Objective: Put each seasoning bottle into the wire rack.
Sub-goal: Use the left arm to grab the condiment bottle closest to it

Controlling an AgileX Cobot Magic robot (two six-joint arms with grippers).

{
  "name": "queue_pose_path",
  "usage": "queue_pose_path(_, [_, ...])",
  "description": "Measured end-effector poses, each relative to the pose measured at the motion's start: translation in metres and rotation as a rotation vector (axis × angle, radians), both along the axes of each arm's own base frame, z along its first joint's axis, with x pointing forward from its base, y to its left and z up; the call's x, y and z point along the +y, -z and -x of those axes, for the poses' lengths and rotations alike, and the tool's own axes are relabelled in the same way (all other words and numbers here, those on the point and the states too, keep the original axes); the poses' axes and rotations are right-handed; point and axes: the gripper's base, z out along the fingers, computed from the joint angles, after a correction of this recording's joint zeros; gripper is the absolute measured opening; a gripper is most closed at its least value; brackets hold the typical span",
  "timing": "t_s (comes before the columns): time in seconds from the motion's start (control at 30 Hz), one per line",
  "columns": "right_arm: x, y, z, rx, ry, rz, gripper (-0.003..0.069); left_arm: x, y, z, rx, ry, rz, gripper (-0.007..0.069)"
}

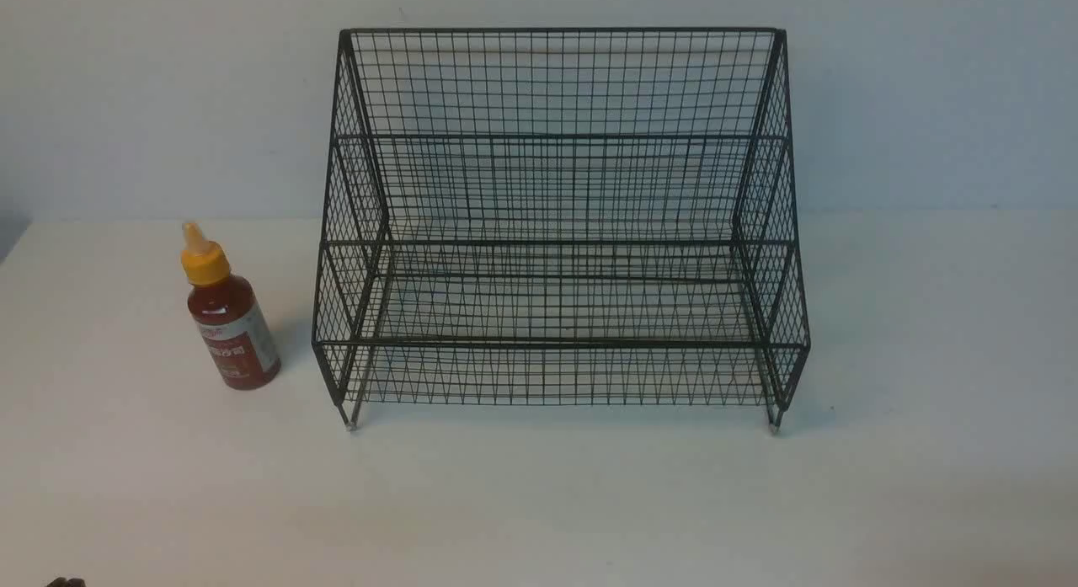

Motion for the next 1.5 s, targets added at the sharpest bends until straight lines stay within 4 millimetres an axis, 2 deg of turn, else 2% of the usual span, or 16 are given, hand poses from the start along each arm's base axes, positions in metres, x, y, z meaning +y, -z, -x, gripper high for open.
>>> queue_pose_path(1.03, [0.0,0.0,0.0,0.0,0.0,0.0,-0.0013,-0.001,-0.002,0.0,-0.016,0.0,0.033,-0.0005])
queue_pose_path(1.23, [0.0,0.0,0.0,0.0,0.0,0.0,-0.0013,-0.002,-0.021,-0.004,-0.212,-0.023,0.258,-0.0005])
queue_pose_path(1.3, [0.0,0.0,0.0,0.0,0.0,0.0,-0.0013,-0.001,-0.027,-0.004,-0.276,-0.032,0.28,-0.0005])
queue_pose_path(1.33, [0.0,0.0,0.0,0.0,0.0,0.0,-0.0013,0.002,-0.037,-0.004,-0.386,-0.047,0.295,-0.0005])
queue_pose_path(1.4, [0.0,0.0,0.0,0.0,0.0,0.0,-0.0013,0.003,-0.042,-0.003,-0.45,-0.055,0.299,-0.0005])
queue_pose_path(1.5, [0.0,0.0,0.0,0.0,0.0,0.0,-0.0013,0.008,-0.06,0.002,-0.659,-0.077,0.274,-0.0005])
